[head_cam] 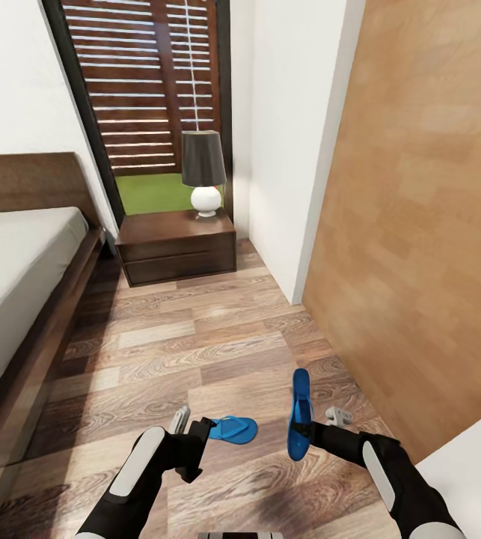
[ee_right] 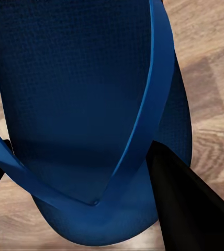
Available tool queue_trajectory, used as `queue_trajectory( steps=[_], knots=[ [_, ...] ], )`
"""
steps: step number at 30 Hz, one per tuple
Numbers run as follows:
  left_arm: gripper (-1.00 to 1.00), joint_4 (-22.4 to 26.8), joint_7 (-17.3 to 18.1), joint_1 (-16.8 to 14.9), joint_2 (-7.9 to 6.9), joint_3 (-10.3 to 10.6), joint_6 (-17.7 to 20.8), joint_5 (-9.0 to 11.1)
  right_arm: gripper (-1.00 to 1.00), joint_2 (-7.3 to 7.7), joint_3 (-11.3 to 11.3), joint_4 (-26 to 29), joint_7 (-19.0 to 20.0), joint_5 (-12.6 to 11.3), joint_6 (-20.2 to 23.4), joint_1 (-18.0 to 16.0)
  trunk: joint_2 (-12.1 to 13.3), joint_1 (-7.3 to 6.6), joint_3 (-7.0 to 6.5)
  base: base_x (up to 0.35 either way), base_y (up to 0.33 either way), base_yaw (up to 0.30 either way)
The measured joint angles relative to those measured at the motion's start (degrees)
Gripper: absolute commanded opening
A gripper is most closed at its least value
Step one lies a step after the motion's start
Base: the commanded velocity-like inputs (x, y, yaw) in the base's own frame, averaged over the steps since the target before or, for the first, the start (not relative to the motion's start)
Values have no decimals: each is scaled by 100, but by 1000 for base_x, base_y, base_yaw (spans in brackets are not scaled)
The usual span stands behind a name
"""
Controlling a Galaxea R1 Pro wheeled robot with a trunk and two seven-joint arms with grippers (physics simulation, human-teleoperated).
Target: In the bedroom, move the book from the bed onto either nightstand, and place the two sandals side by side next to the bed.
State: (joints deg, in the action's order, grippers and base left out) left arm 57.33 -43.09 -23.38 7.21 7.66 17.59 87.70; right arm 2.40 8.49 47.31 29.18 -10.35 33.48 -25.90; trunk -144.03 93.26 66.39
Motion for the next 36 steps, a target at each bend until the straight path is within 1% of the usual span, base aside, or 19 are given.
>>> queue_trajectory(
  steps=[3,6,10,15,19,21,24,26,36],
  knots=[
    [100,0,0,-1,0,6,6,0,-100,-1,0,3,0,4,8,0,0,0,0,46,0,0],
    [100,0,-5,-3,-6,28,22,0,-100,-1,0,5,-1,5,10,0,0,-3,0,249,0,0],
    [100,0,-8,-1,-8,115,30,1,-100,-17,-7,3,0,19,10,0,0,-3,0,262,-3,0],
    [100,0,-11,1,-4,325,25,0,-100,-21,-8,4,1,34,10,0,0,0,0,63,-4,0],
    [100,-1,14,-2,-8,371,29,0,-100,-27,-14,4,2,42,7,0,0,-1,0,65,-78,0],
    [100,-1,165,-1,-9,382,36,-1,-100,-28,-18,4,0,47,4,0,0,-1,0,143,-183,0],
    [100,-3,562,-1,-19,440,99,-4,-100,-28,-27,4,-4,55,1,0,0,-2,0,154,-204,0],
    [100,-2,672,-2,-21,465,128,-7,-100,-28,-32,3,-6,51,1,0,0,-1,0,44,-69,0],
    [100,-3,697,0,-18,474,133,-17,-100,-28,-35,3,-7,50,1,0,0,0,0,7,-11,0]
  ],
)
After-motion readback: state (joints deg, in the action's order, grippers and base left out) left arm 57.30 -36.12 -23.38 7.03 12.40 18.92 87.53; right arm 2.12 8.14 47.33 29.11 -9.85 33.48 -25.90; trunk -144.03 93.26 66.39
